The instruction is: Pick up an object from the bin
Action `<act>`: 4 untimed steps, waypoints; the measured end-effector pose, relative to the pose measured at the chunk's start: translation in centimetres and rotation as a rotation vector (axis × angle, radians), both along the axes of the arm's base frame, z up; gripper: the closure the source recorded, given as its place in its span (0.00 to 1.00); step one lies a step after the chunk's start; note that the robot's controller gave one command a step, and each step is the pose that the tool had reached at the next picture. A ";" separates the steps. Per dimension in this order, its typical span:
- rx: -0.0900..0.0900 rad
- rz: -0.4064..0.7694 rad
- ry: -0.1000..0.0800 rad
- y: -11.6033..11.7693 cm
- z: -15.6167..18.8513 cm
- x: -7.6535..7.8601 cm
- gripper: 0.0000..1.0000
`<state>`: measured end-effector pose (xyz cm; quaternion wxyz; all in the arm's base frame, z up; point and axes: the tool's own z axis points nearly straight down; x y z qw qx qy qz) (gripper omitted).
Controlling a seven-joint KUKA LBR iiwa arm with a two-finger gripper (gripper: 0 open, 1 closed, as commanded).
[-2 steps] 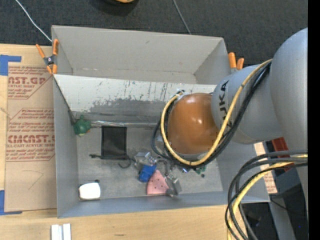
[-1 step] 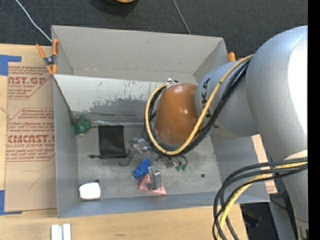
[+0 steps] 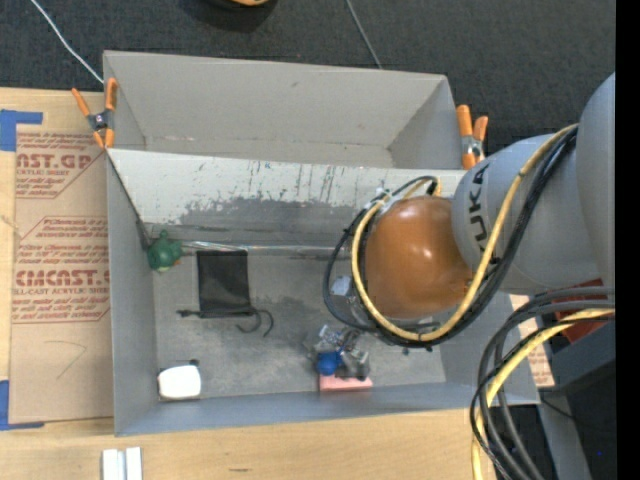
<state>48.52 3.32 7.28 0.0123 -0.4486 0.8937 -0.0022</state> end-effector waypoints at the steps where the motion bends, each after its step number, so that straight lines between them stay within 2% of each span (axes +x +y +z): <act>1: 0.000 0.000 0.000 0.1 0.0 0.0 1.00; 2: 0.000 -0.001 0.005 0.1 0.5 -0.1 1.00; 3: -0.001 0.000 0.015 0.1 2.6 -0.4 1.00; 4: -0.001 0.000 0.016 0.2 4.3 -0.4 1.00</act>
Offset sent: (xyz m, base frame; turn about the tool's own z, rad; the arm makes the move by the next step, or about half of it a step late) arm -0.0002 -0.0001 0.0830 0.0000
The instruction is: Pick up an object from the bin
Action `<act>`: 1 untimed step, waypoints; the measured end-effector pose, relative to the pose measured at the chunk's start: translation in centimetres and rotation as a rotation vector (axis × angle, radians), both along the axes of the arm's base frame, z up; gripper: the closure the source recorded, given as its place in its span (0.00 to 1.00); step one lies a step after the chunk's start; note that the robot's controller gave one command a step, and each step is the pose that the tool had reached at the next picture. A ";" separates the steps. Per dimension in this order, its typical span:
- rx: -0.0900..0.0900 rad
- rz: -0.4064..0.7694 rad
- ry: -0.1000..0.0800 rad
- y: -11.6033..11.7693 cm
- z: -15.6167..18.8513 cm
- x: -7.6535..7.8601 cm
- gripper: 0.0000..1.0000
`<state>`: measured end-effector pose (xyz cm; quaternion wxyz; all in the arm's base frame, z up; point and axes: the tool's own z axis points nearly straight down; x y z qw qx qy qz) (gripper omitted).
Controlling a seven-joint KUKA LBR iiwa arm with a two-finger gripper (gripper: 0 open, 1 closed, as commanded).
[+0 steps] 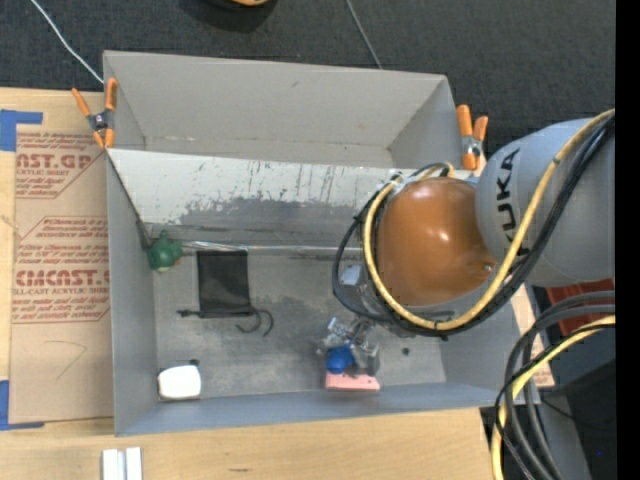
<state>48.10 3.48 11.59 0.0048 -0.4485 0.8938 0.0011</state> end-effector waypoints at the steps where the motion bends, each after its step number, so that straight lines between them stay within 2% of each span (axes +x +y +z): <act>1: 0.000 0.000 0.000 0.0 2.0 0.0 1.00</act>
Offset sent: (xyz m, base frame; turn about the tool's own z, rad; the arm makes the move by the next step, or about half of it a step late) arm 0.0001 0.0000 0.0775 0.0000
